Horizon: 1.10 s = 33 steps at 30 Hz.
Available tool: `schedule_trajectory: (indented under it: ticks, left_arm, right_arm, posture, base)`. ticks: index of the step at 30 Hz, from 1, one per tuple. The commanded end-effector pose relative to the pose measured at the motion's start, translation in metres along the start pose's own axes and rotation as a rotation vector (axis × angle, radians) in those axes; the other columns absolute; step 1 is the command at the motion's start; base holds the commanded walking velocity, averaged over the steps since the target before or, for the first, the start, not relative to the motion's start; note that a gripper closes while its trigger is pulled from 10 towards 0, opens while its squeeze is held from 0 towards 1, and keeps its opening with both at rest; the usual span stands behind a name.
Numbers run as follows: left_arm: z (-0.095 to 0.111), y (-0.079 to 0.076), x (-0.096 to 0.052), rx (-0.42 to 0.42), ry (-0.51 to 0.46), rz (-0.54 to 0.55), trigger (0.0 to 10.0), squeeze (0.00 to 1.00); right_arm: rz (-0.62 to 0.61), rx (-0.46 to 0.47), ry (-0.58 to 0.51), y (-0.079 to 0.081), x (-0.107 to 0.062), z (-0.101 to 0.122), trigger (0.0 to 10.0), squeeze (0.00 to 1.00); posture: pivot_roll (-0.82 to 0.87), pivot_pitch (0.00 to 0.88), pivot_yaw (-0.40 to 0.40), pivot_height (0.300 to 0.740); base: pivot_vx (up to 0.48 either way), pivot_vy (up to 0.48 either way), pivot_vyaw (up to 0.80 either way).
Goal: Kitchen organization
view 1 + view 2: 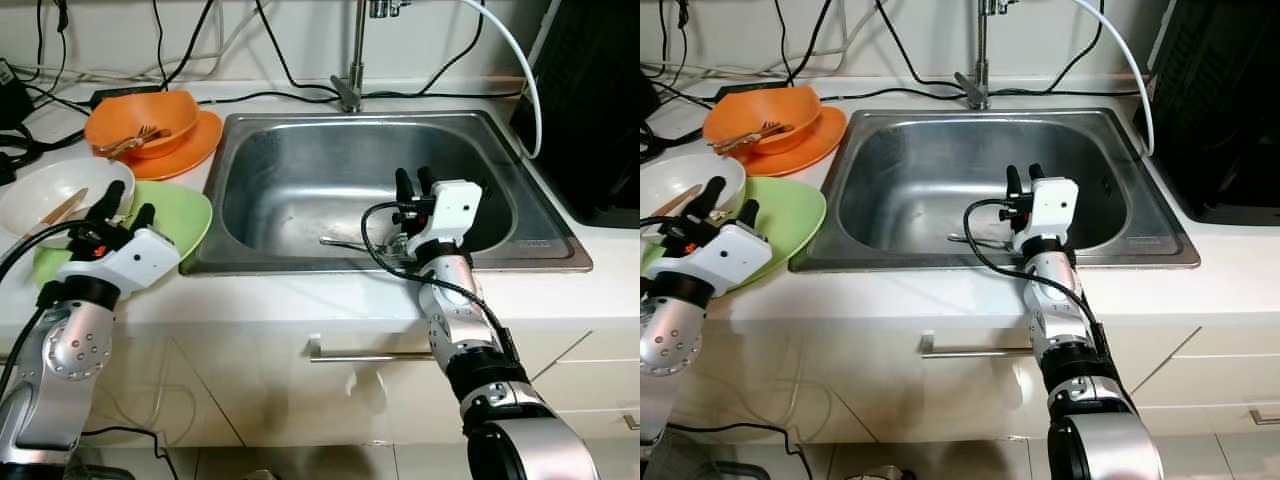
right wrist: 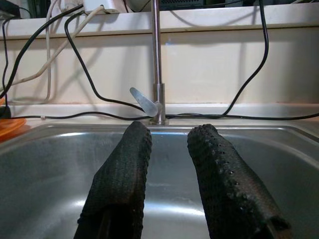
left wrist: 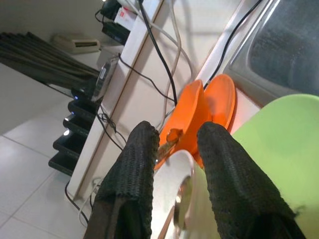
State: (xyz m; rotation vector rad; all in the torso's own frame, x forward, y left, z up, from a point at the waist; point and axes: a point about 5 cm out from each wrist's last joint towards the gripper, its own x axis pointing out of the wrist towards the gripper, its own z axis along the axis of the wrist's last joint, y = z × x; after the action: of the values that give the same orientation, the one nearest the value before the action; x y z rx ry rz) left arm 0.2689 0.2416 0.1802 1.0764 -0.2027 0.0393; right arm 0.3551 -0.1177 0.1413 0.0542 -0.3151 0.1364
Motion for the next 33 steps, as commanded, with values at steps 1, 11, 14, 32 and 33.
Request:
schedule_trajectory:
  ticks: [1, 11, 14, 32, 33]
  left_arm:
    - [0.001, 0.0, 0.002, 0.02, -0.01, -0.022, 0.0, 0.0]
    - [0.002, -0.001, 0.004, 0.016, -0.015, -0.028, 0.0, 0.0]
    - [0.002, 0.0, 0.003, 0.002, -0.016, -0.024, 0.0, 0.0]
    - [0.01, -0.002, 0.002, -0.02, -0.063, -0.004, 10.0, 1.0]
    - [0.01, -0.002, 0.002, -0.02, -0.063, -0.004, 10.0, 1.0]
  right_arm:
    - [-0.026, 0.019, 0.082, -0.001, -0.014, -0.019, 10.0, 0.0]
    - [-0.034, 0.018, 0.082, -0.003, -0.015, -0.02, 10.0, 0.0]
    - [-0.036, 0.017, 0.084, -0.003, -0.015, -0.02, 10.0, 0.0]
    - [-0.038, 0.012, 0.088, -0.006, -0.015, -0.02, 10.0, 0.0]
    - [-0.038, 0.012, 0.088, -0.006, -0.015, -0.02, 10.0, 0.0]
  posture:
    - [0.25, 0.0, 0.088, 0.74]
    - [0.25, 0.004, 0.088, 0.74]
    - [0.25, 0.008, 0.084, 0.74]
    - [0.26, 0.022, 0.071, 0.74]
    - [0.26, 0.022, 0.071, 0.74]
  base:
    - [0.0, 0.0, 0.0]
    - [0.0, 0.0, 0.0]
    - [0.0, 0.0, 0.0]
    - [0.0, 0.0, 0.0]
    - [0.0, 0.0, 0.0]
